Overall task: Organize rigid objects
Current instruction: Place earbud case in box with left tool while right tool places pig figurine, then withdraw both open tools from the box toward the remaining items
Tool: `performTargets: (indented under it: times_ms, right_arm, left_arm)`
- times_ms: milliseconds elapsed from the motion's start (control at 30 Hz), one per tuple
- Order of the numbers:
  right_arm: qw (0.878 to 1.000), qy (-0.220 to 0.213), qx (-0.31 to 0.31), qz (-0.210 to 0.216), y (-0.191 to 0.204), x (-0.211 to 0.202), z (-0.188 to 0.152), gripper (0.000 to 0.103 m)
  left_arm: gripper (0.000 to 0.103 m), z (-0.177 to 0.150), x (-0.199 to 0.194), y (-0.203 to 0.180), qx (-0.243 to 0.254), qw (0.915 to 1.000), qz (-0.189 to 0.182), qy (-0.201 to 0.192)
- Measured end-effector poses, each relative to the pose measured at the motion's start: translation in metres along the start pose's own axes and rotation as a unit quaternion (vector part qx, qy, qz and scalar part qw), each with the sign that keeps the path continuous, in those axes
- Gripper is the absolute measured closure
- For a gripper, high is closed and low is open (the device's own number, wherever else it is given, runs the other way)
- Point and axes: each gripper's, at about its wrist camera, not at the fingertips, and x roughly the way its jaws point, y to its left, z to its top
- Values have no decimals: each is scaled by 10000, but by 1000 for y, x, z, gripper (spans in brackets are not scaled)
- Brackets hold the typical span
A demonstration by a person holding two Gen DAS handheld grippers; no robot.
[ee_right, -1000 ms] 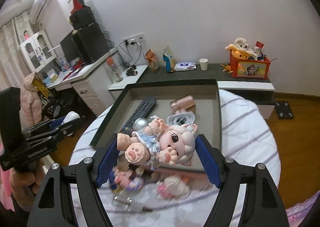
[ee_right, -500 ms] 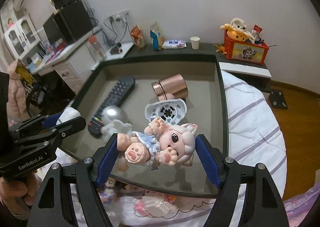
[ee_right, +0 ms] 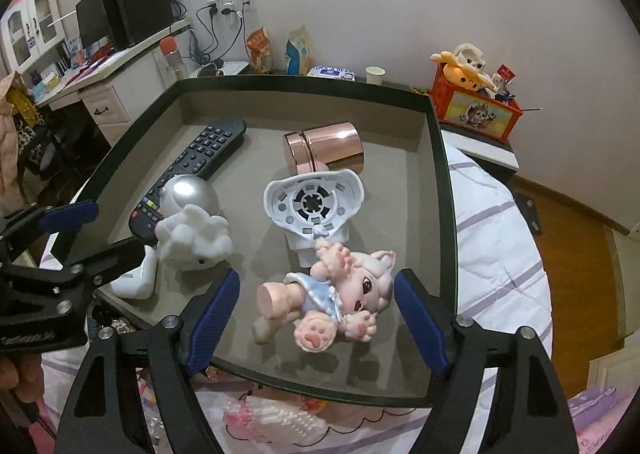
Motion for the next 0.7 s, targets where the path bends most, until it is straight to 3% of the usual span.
performTargets:
  times_ms: [100, 267, 300, 333, 500, 700]
  right_arm:
    - [9999, -63, 135, 1, -3, -5, -1, 18]
    - [9962, -256, 672, 487, -16, -21, -5, 15]
    - [9947, -319, 783, 582, -19, -26, -7, 2]
    - [9933, -390, 856, 664, -19, -29, -7, 0]
    - [9860, -685, 1177, 959, -18, -57, -17, 0]
    - [9838, -885, 1236, 945, -4, -88, -38, 0]
  left_arm:
    - [6, -3, -14, 1, 2, 9998, 98, -163]
    - [1, -9, -45, 10, -140, 9990, 121, -400]
    - [1, -11, -53, 11, -164, 9988, 108, -458]
    - [1, -13, -59, 12, -182, 9986, 87, -499]
    - [1, -27, -88, 17, -236, 9972, 100, -698]
    - [1, -45, -115, 19, -290, 9957, 271, -839]
